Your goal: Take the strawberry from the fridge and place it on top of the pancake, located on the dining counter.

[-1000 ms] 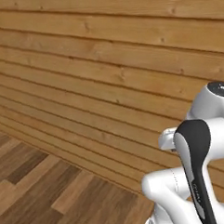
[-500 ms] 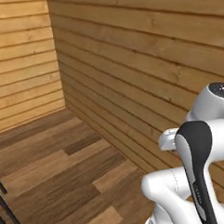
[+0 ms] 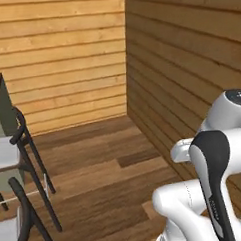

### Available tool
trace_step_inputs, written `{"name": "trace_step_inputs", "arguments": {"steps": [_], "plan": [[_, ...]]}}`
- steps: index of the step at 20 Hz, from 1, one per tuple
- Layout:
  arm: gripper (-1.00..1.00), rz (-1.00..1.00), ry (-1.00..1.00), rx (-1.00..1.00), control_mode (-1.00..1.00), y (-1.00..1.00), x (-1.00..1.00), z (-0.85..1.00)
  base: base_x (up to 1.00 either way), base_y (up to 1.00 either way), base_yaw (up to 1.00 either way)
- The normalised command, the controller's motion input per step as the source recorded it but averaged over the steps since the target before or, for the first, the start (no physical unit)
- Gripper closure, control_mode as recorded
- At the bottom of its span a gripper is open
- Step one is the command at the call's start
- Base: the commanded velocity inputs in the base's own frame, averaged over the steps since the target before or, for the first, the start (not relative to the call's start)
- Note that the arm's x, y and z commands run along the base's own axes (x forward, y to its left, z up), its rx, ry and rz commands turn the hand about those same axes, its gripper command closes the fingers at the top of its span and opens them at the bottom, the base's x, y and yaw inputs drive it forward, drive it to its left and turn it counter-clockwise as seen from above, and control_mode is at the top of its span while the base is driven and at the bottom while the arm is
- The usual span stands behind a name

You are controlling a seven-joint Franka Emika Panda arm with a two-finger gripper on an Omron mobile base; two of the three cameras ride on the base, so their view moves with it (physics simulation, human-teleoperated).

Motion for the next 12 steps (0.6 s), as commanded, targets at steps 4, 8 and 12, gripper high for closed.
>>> {"name": "trace_step_inputs", "arguments": {"steps": [4, 8, 12], "plan": [[1.0, 0.0, 0.0, 0.0, 1.0, 0.0, 0.0, 0.0, 0.58, 0.2, 0.56], [1.0, 0.0, 0.0, 0.0, 1.0, 0.0, 0.0, 0.0, 0.37, 0.0, 0.77], [1.0, 0.0, 0.0, 0.0, 1.0, 0.0, 0.0, 0.0, 0.29, 0.0, 0.81]]}}
